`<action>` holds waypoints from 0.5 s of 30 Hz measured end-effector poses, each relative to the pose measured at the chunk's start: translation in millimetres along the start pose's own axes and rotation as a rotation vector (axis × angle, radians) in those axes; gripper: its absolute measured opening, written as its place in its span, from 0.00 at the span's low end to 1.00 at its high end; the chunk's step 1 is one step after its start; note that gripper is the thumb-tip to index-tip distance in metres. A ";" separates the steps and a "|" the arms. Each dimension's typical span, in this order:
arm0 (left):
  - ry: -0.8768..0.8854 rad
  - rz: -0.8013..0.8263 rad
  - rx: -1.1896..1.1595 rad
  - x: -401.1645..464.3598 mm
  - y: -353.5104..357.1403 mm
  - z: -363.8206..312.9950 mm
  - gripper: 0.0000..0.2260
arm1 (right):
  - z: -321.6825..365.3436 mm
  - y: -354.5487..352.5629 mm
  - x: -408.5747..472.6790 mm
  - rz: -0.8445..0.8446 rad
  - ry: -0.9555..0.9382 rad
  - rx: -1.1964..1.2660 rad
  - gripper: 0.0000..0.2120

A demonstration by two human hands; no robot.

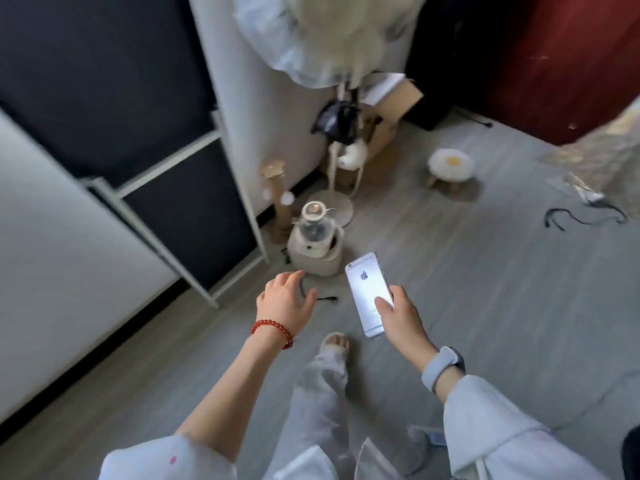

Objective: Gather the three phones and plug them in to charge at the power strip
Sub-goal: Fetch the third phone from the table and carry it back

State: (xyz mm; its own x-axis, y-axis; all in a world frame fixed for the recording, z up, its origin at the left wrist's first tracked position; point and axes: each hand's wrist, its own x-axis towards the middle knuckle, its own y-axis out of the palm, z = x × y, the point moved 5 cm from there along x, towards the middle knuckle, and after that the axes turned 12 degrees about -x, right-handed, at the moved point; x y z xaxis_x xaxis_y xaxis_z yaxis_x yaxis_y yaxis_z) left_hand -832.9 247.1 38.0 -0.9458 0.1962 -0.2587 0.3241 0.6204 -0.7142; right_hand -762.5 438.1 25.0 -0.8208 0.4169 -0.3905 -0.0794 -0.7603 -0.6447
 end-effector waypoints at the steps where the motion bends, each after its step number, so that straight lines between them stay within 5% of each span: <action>1: 0.018 0.037 0.019 24.1 10.7 -15.8 0.22 | -7.1 -13.1 18.9 -0.013 0.031 0.010 0.08; 15: 0.386 0.391 0.154 300.0 172.3 -315.7 0.22 | -73.7 -245.5 244.3 -0.319 0.370 0.210 0.03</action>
State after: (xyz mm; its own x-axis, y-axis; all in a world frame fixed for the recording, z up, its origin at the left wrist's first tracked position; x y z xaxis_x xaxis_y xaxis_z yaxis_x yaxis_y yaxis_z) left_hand -1067.2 652.6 42.6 -0.6844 0.6701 -0.2873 0.6235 0.3336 -0.7071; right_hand -901.9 763.3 39.4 -0.4857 0.7630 -0.4265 -0.4353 -0.6343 -0.6389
